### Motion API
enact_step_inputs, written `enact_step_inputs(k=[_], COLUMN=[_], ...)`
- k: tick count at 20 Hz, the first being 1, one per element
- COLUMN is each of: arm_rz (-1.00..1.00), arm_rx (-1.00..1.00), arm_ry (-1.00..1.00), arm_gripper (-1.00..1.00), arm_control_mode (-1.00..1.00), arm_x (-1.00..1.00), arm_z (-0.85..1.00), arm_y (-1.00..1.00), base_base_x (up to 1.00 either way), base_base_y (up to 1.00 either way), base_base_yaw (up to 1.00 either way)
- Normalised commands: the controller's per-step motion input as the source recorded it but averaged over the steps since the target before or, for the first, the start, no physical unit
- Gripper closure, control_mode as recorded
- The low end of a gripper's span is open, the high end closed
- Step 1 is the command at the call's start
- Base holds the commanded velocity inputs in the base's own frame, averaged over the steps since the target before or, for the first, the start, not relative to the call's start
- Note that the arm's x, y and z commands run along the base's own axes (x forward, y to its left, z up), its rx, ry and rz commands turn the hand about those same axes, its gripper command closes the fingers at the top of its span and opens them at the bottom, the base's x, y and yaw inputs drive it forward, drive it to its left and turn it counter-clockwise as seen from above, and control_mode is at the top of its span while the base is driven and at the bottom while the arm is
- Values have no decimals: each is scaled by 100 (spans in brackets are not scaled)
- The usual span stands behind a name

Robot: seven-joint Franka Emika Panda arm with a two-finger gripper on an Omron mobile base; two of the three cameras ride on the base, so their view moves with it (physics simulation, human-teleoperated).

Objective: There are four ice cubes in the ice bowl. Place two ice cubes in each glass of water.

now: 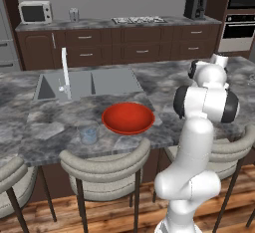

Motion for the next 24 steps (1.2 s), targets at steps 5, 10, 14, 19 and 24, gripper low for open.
enact_step_inputs(k=[5, 10, 14, 19, 24], arm_rz=[0, 0, 0, 0, 10], arm_rx=[0, 0, 0, 0, 0], arm_ry=[1, 0, 0, 0, 0], arm_gripper=[100, -100, -100, -100, -100], arm_control_mode=[-100, -100, -100, -100, -100], arm_x=[13, 8, 5, 1, -61], arm_z=[-10, -3, 0, 7, 3], arm_y=[-8, -6, -4, 0, 39], base_base_x=[0, 0, 0, 0, 0], base_base_y=[0, 0, 0, 0, 0], base_base_yaw=[0, 0, 0, 0, 0])
